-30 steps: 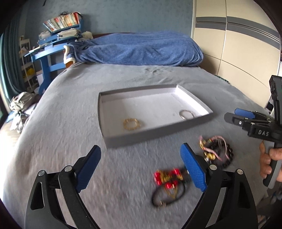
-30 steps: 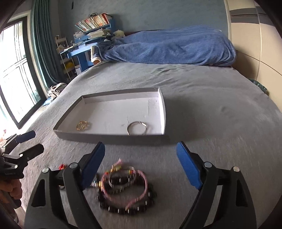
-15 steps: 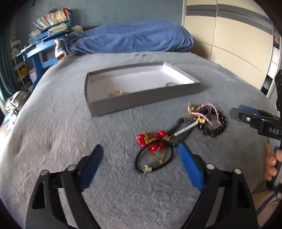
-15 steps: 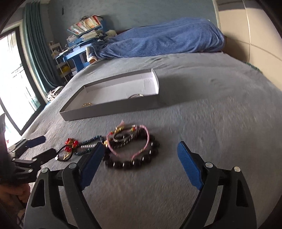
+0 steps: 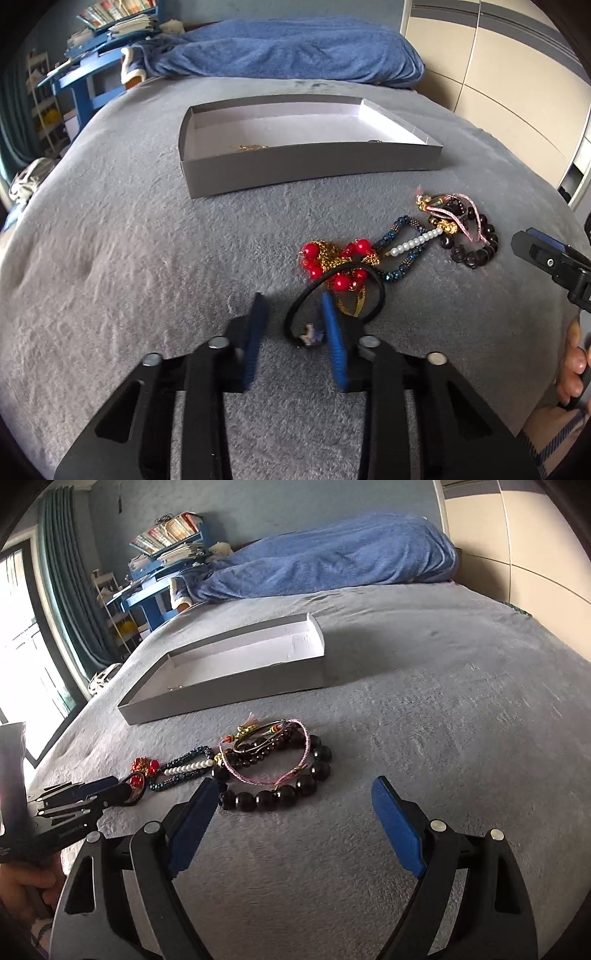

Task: Organize jewelry
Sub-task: 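Move the left gripper to the black hair tie while the right approaches the pink bracelet, then close the left gripper on the black hair tie while the right grasps the pink string bracelet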

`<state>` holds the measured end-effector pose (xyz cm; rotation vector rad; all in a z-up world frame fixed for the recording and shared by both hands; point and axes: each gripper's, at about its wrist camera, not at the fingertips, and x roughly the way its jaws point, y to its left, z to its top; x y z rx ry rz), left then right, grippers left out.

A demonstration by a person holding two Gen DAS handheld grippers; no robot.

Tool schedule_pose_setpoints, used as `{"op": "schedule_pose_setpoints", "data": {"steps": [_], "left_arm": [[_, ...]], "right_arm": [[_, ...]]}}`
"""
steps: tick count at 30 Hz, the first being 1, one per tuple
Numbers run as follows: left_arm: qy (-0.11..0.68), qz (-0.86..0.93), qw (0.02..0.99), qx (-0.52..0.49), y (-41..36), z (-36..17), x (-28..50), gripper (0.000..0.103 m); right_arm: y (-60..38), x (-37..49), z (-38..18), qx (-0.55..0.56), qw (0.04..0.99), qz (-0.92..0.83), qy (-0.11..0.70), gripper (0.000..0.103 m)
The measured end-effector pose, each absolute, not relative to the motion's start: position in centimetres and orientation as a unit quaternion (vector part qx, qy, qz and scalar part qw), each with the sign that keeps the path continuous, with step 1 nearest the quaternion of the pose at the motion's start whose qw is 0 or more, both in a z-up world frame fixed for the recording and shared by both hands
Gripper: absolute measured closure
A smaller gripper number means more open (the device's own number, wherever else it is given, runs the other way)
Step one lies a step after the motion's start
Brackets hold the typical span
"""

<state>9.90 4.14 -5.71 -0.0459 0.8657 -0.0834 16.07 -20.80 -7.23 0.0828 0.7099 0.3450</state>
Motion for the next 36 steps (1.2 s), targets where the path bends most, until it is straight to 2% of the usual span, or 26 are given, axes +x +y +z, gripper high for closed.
{"op": "schedule_pose_setpoints", "data": {"steps": [1, 4, 8, 10, 13, 23, 30, 36], "left_arm": [[0.417, -0.042, 0.908, -0.026, 4.2, -5.6, 9.8, 0.086], [0.412, -0.046, 0.909, -0.039, 4.6, -5.6, 9.6, 0.089], [0.408, -0.047, 0.91, -0.055, 5.0, -5.6, 9.4, 0.089], [0.409, -0.046, 0.909, -0.065, 5.4, -5.8, 9.4, 0.089], [0.411, -0.046, 0.908, -0.069, 5.5, -5.8, 9.4, 0.088], [0.413, -0.047, 0.907, -0.071, 5.5, -5.9, 9.6, 0.088], [0.412, -0.05, 0.906, -0.078, 5.7, -5.9, 9.7, 0.088], [0.412, -0.051, 0.906, -0.08, 5.8, -6.0, 9.6, 0.088]], "right_arm": [[-20.7, 16.2, -7.1, 0.039, 0.922, 0.169, 0.345, 0.019], [-20.6, 16.1, -7.0, 0.035, 0.923, 0.171, 0.343, 0.019], [-20.1, 16.3, -7.1, 0.028, 0.919, 0.184, 0.348, 0.021], [-19.6, 16.5, -7.1, 0.016, 0.915, 0.2, 0.35, 0.03], [-18.6, 16.7, -6.9, -0.002, 0.912, 0.216, 0.349, 0.035], [-16.8, 20.0, -6.3, -0.009, 0.904, 0.219, 0.366, 0.04], [-14.3, 19.8, -7.3, -0.054, 0.892, 0.24, 0.38, 0.06], [-13.9, 20.2, -8.0, -0.055, 0.885, 0.247, 0.39, 0.088]]}}
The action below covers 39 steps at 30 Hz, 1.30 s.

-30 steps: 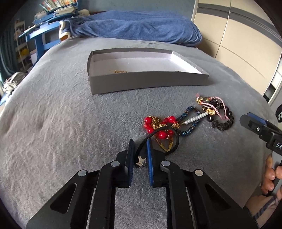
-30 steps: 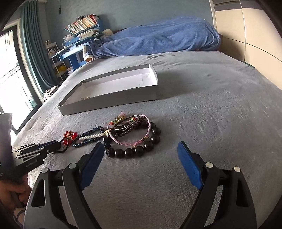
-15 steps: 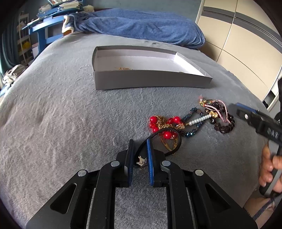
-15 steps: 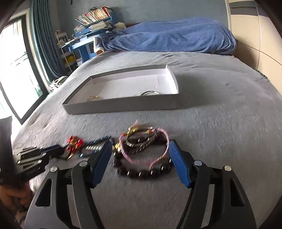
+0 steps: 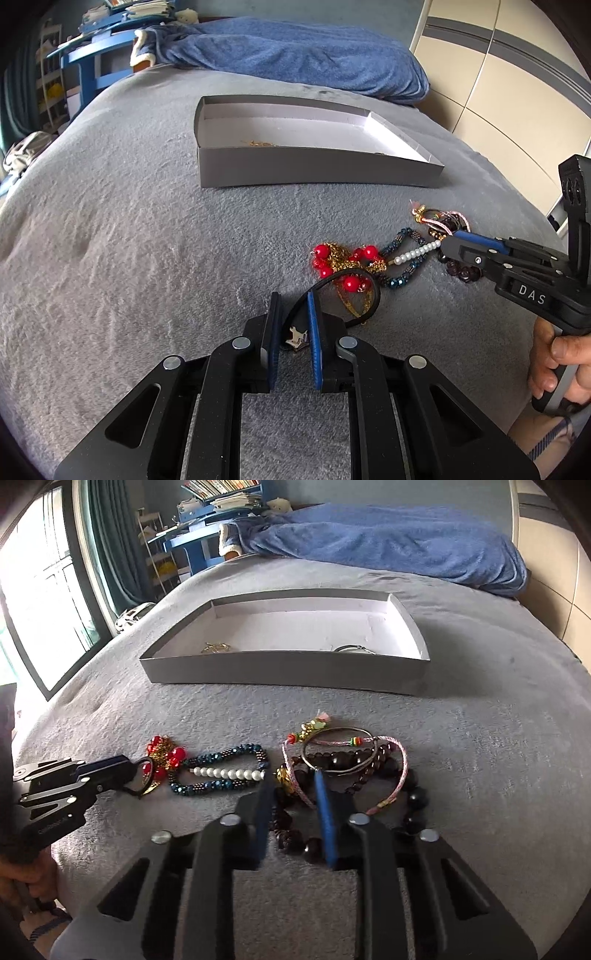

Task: Organize jewelry
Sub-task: 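Close the left gripper on the black hair tie while the right grasps the pink string bracelet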

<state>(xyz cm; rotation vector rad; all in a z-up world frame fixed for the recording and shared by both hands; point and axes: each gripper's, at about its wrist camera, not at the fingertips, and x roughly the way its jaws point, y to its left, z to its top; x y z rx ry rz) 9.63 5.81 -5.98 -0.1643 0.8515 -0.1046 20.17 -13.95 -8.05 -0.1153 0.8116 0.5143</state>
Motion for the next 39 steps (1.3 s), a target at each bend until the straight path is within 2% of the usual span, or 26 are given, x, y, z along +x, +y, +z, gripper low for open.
{"op": "schedule_pose_setpoints", "data": {"steps": [3, 8, 9, 16, 17, 32, 39], "left_arm": [[0.412, -0.051, 0.906, -0.08, 5.9, -6.0, 9.6, 0.088], [0.41, -0.05, 0.908, -0.078, 5.8, -5.9, 9.6, 0.088], [0.408, -0.049, 0.909, -0.077, 5.8, -5.8, 9.5, 0.089], [0.388, -0.051, 0.916, -0.094, 6.6, -5.1, 8.8, 0.093], [0.384, -0.051, 0.917, -0.095, 6.7, -4.8, 8.6, 0.1], [0.376, -0.057, 0.922, -0.077, 7.4, -3.2, 6.5, 0.1], [0.352, -0.07, 0.931, -0.068, 6.6, -0.4, 6.2, 0.1]], "right_arm": [[-14.4, 20.0, -7.7, -0.041, 0.885, 0.252, 0.389, 0.096], [-15.9, 19.5, -6.8, -0.012, 0.889, 0.255, 0.38, 0.097], [-16.3, 19.5, -6.5, -0.006, 0.891, 0.254, 0.376, 0.101], [-19.0, 19.3, -3.7, 0.017, 0.904, 0.244, 0.35, 0.101], [-19.5, 19.3, -3.4, 0.018, 0.906, 0.241, 0.348, 0.101], [-24.4, 18.5, -1.2, 0.064, 0.921, 0.213, 0.32, 0.101], [-25.6, 18.2, 1.0, 0.075, 0.928, 0.211, 0.298, 0.101]]}}
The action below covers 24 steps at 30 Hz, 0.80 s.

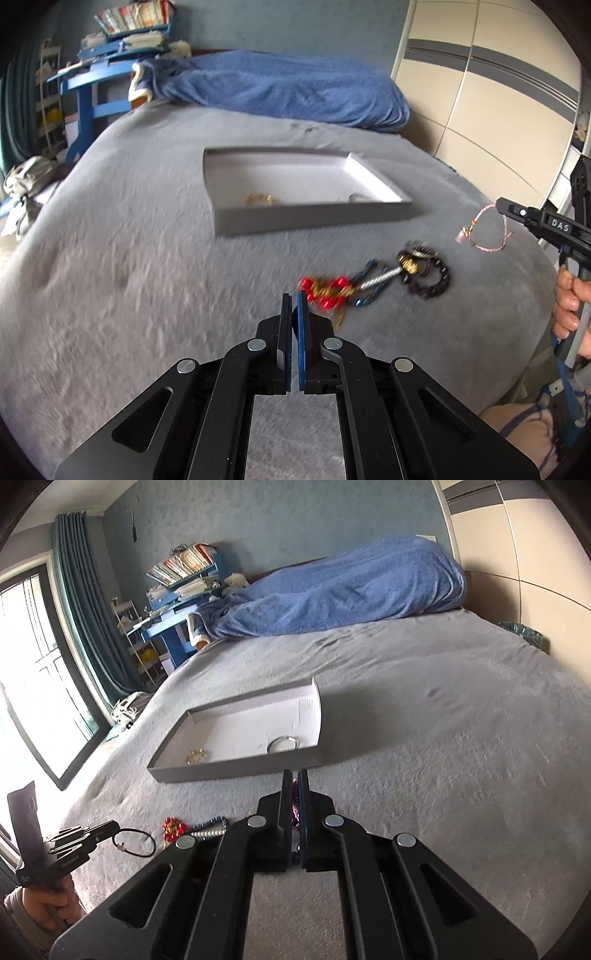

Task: Organize jewelry
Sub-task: 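Close the left gripper on the black hair tie while the right grasps the pink string bracelet, then carry the hair tie and pink bracelet into the tray and open both grippers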

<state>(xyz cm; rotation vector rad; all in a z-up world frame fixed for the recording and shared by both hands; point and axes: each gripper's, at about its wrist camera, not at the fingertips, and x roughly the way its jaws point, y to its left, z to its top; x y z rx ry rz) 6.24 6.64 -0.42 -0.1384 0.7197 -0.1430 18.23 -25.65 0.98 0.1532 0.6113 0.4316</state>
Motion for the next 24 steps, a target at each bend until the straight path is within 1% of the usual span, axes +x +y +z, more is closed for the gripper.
{"op": "schedule_pose_setpoints", "data": {"steps": [9, 24], "left_arm": [[0.324, -0.088, 0.941, -0.053, 6.0, 3.2, 6.9, 0.1], [0.316, -0.085, 0.945, -0.02, 6.1, 5.4, 10.1, 0.1]], "right_arm": [[-26.1, 18.4, 2.1, 0.078, 0.93, 0.21, 0.291, 0.101], [-23.4, 21.1, 1.8, 0.075, 0.923, 0.231, 0.298, 0.101]]}}
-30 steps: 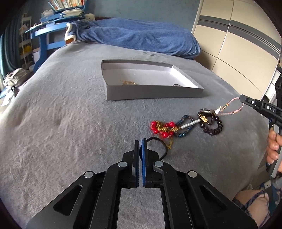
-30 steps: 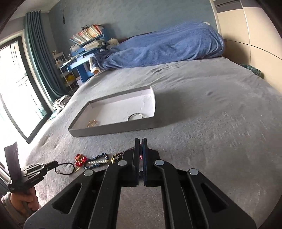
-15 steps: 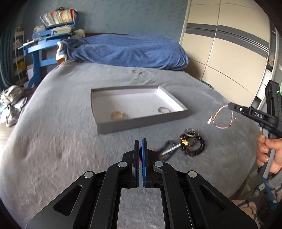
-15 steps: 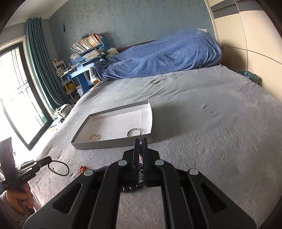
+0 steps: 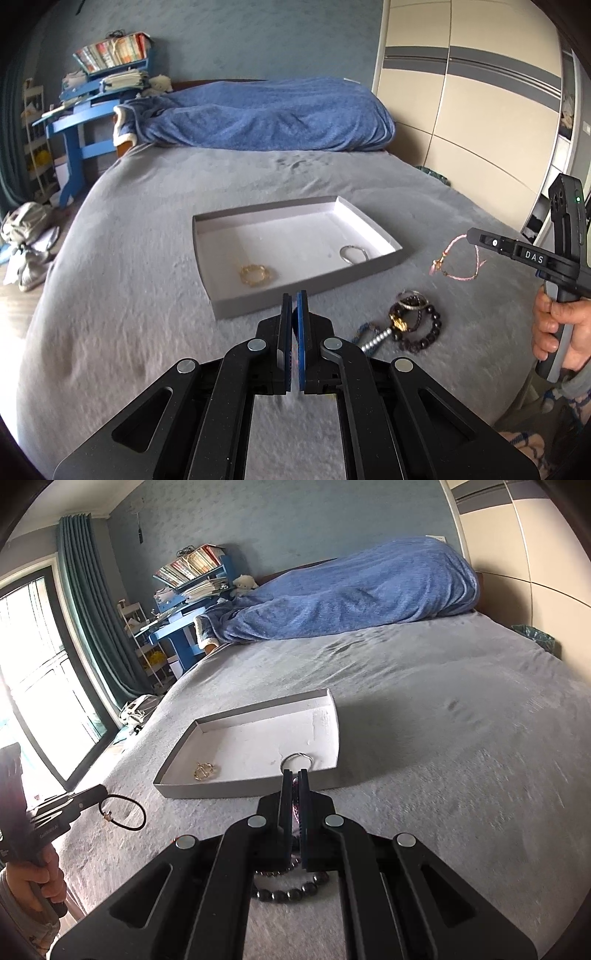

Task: Organize jewelry
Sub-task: 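Carry the hair tie and pink bracelet into the tray and open both grippers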

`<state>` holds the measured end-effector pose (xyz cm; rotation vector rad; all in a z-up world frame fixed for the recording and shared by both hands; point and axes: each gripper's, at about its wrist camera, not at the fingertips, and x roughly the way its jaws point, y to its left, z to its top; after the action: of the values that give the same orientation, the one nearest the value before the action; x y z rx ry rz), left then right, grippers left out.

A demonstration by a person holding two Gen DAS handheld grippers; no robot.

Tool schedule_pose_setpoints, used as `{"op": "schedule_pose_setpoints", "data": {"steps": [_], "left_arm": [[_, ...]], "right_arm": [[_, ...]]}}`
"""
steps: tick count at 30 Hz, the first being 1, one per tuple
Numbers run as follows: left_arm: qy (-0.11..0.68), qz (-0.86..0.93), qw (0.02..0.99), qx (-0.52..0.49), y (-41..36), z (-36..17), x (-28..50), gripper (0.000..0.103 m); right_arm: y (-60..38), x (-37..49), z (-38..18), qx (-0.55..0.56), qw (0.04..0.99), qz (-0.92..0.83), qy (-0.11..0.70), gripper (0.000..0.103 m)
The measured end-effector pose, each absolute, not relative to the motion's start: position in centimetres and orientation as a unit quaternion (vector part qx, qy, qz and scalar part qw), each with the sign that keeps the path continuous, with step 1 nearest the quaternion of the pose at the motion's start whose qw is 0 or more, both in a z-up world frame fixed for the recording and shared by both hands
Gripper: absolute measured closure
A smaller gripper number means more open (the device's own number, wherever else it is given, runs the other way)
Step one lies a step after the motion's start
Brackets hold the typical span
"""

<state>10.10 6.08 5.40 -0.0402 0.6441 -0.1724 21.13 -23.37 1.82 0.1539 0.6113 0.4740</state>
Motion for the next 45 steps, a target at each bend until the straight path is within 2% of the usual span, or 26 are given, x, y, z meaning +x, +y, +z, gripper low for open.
{"op": "schedule_pose_setpoints", "data": {"steps": [18, 24, 32, 42, 44, 45], "left_arm": [[0.324, -0.081, 0.943, 0.005, 5.8, 6.7, 20.3, 0.1], [0.338, -0.078, 0.938, -0.001, 5.5, 5.4, 23.9, 0.1], [0.361, -0.069, 0.93, -0.008, 5.4, 3.1, 28.3, 0.1], [0.416, -0.044, 0.908, -0.003, 5.7, -1.6, 29.9, 0.1], [0.42, -0.045, 0.906, -0.001, 5.8, -1.8, 29.9, 0.093], [0.421, -0.042, 0.906, 0.002, 5.8, -1.9, 29.6, 0.083]], "right_arm": [[-15.4, 30.4, 3.6, 0.042, 0.908, 0.278, 0.311, 0.1], [-13.7, 34.8, 1.7, 0.055, 0.898, 0.269, 0.344, 0.1], [-11.5, 39.1, 0.0, 0.015, 0.904, 0.244, 0.351, 0.1], [-10.8, 39.2, -4.7, -0.012, 0.885, 0.245, 0.395, 0.1], [-10.8, 38.9, -5.2, -0.01, 0.881, 0.25, 0.401, 0.1], [-10.8, 38.8, -5.5, -0.007, 0.877, 0.253, 0.408, 0.097]]}}
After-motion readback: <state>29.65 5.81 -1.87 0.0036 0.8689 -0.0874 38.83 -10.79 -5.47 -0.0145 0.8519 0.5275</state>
